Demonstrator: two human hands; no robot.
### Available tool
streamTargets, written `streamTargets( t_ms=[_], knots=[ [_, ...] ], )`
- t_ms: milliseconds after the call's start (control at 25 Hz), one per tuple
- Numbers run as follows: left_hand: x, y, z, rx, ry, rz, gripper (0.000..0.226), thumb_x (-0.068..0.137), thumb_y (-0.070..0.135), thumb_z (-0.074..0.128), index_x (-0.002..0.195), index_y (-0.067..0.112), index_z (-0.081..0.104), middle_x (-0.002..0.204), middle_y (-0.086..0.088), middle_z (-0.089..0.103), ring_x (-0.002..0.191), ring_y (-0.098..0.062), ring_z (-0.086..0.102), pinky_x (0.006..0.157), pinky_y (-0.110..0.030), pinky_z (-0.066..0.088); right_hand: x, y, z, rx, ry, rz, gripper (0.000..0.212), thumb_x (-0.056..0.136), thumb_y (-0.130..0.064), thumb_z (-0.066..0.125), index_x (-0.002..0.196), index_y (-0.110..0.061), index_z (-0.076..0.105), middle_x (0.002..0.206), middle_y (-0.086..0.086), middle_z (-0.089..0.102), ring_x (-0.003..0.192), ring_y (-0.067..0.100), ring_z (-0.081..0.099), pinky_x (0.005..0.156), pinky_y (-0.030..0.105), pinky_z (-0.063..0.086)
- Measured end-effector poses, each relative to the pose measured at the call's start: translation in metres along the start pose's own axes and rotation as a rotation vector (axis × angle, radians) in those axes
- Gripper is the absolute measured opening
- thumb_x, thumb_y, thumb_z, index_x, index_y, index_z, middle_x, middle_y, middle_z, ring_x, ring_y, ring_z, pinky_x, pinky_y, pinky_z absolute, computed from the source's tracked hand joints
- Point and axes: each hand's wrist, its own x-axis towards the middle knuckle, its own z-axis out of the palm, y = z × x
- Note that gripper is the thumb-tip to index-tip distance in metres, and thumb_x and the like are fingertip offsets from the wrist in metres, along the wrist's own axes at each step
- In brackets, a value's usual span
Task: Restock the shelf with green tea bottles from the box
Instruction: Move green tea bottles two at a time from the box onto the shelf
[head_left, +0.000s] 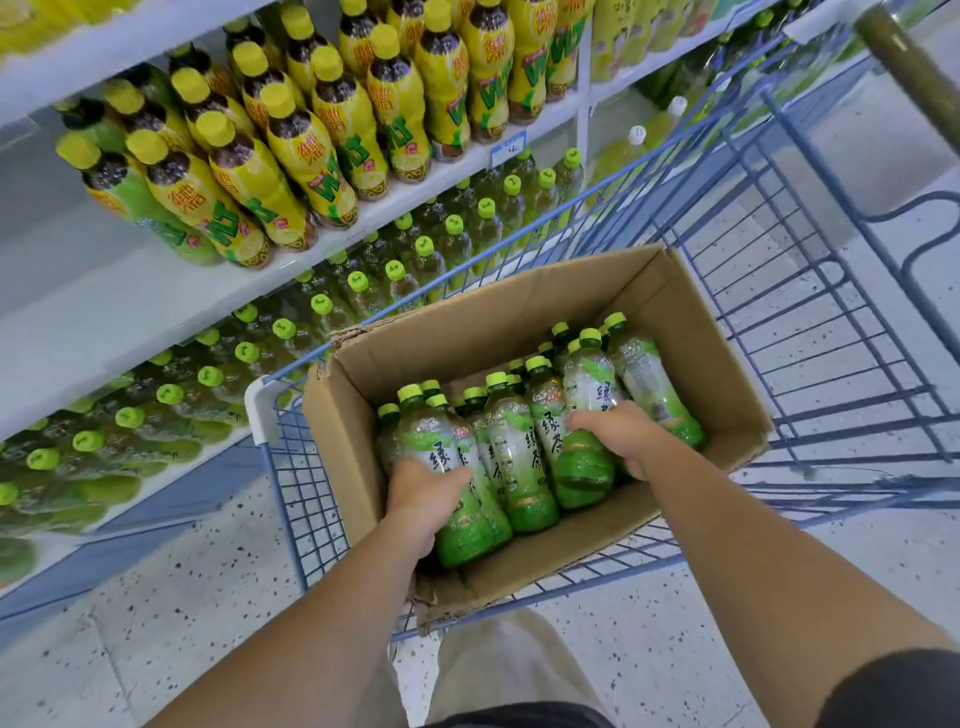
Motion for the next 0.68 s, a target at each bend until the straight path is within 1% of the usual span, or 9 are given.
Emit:
streamTargets(
  t_ms=[40,80,120,200,280,400,480,600,680],
  knots=[
    [-0.004,0.001,-0.002,0.003,-0.027,0.034,0.018,0.078,0.019,0.075,0.086,0.013,0.06,0.082,-0.01,0.065,0.072,-0.026,0.063,0.066,-0.032,0.047,-0.005,0.006,0.008,0.015,-0.004,0.009,0.082,0.07,-0.032,0.087,0.134,-0.004,0.044,0.127,0.016,0.06,0.1,0.03,0.064,0.075,0.038,0.055],
    [-0.009,0.002,-0.005,0.015,-0.063,0.063,0.018,0.078,0.019,0.075,0.089,0.011,0.064,0.087,-0.011,0.071,0.079,-0.027,0.068,0.069,-0.033,0.051,-0.011,0.011,0.016,0.022,-0.011,0.02,0.087,0.068,-0.032,0.087,0.137,-0.005,0.041,0.127,0.016,0.058,0.104,0.032,0.062,0.082,0.042,0.056],
    [-0.014,0.004,-0.008,0.028,-0.102,0.08,0.025,0.077,0.021,0.076,0.098,0.012,0.066,0.094,-0.011,0.073,0.086,-0.028,0.069,0.074,-0.035,0.055,-0.017,0.015,0.022,0.027,-0.018,0.023,0.088,0.066,-0.032,0.087,0.136,-0.007,0.039,0.123,0.016,0.058,0.104,0.033,0.063,0.085,0.045,0.057],
    [-0.025,0.008,-0.016,0.026,-0.154,0.09,0.041,0.073,0.025,0.076,0.11,0.016,0.064,0.102,-0.01,0.071,0.092,-0.029,0.069,0.082,-0.044,0.059,-0.029,0.021,0.03,0.068,-0.038,0.015,0.084,0.063,-0.031,0.087,0.132,-0.008,0.044,0.115,0.015,0.062,0.098,0.034,0.066,0.085,0.049,0.059],
    [-0.034,0.009,-0.024,0.01,-0.165,0.114,0.044,0.069,0.028,0.075,0.11,0.018,0.064,0.103,-0.01,0.071,0.092,-0.029,0.07,0.085,-0.049,0.06,-0.043,0.025,0.034,0.129,-0.054,0.003,0.078,0.061,-0.029,0.087,0.127,-0.009,0.051,0.111,0.016,0.068,0.093,0.036,0.072,0.082,0.051,0.061],
    [-0.049,0.009,-0.045,-0.013,-0.168,0.173,0.038,0.07,0.03,0.076,0.104,0.025,0.061,0.1,-0.005,0.071,0.088,-0.024,0.07,0.072,-0.039,0.059,-0.07,0.024,0.047,0.193,-0.104,-0.054,0.064,0.062,-0.024,0.086,0.119,-0.009,0.059,0.106,0.02,0.073,0.082,0.035,0.076,0.067,0.046,0.062],
    [-0.058,0.01,-0.06,-0.019,-0.181,0.204,0.039,0.071,0.032,0.077,0.106,0.028,0.059,0.101,-0.003,0.071,0.088,-0.021,0.07,0.067,-0.035,0.057,-0.09,0.02,0.059,0.18,-0.14,-0.144,0.056,0.065,-0.025,0.083,0.116,-0.012,0.065,0.101,0.016,0.076,0.081,0.03,0.077,0.064,0.042,0.062],
    [-0.072,0.012,-0.086,-0.058,-0.205,0.251,0.042,0.074,0.03,0.075,0.113,0.026,0.059,0.105,-0.005,0.071,0.095,-0.024,0.069,0.08,-0.046,0.061,-0.12,0.009,0.082,0.064,-0.087,-0.318,0.044,0.065,-0.027,0.08,0.106,-0.02,0.066,0.095,0.007,0.076,0.084,0.025,0.074,0.072,0.043,0.062],
    [-0.08,0.01,-0.113,-0.093,-0.194,0.288,0.039,0.079,0.026,0.074,0.115,0.026,0.06,0.106,-0.005,0.072,0.095,-0.024,0.071,0.081,-0.048,0.061,-0.14,-0.003,0.102,-0.028,-0.042,-0.392,0.041,0.065,-0.027,0.08,0.102,-0.019,0.063,0.092,0.006,0.072,0.085,0.024,0.07,0.074,0.041,0.058]
  ],
)
